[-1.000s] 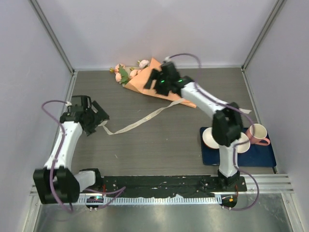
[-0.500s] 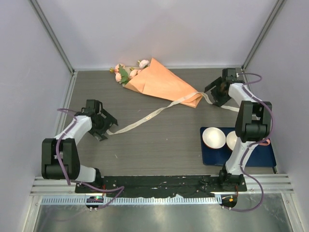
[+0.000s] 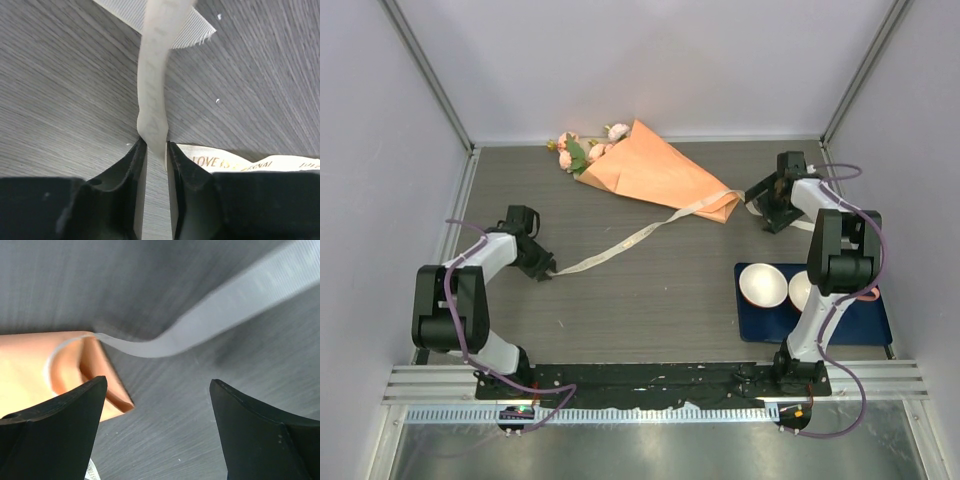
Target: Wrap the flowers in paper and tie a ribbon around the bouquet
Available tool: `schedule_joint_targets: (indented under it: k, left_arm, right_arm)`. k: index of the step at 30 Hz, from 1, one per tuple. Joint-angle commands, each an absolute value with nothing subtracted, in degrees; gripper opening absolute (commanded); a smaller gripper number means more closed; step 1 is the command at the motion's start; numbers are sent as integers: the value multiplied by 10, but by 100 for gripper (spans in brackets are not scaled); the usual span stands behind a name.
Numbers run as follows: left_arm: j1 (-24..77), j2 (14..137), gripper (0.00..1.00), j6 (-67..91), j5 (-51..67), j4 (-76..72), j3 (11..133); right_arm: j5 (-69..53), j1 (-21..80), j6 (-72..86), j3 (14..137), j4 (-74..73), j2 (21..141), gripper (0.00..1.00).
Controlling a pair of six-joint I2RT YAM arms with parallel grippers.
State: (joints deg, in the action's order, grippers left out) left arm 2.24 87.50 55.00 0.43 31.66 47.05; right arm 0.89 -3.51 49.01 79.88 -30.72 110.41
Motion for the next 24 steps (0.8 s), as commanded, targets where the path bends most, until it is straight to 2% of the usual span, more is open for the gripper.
schedule_joint_targets:
  k: [1, 5, 11, 18, 20, 21, 22, 24]
  left_arm:
    - [23, 889, 22, 534, -28, 312, 492]
    - [22, 875, 15, 527, -38, 311, 492]
    - [22, 849, 8, 513, -46, 313, 483]
    - [22, 836, 5, 502, -45, 308, 477]
    - [21, 831, 0, 497, -54, 307, 476]
    - [20, 830, 0, 495, -58, 307, 477]
    - [15, 830, 0, 493, -59, 311, 478]
    - [6, 829, 0, 490, -64, 317, 482]
  right_arm:
    - [19, -40, 620, 746, -271, 1052, 91]
    - [39, -43, 698, 726, -250, 1051, 90]
    - [53, -53, 726, 717, -221, 1053, 91]
    - [28, -65, 788, 712, -200, 1102, 91]
    - [31, -66, 801, 720, -200, 1120, 75]
    - [34, -65, 801, 722, -201, 1124, 63]
    - [39, -66, 794, 729, -211, 1128, 37]
    - [58, -66, 774, 736, -224, 1128, 19]
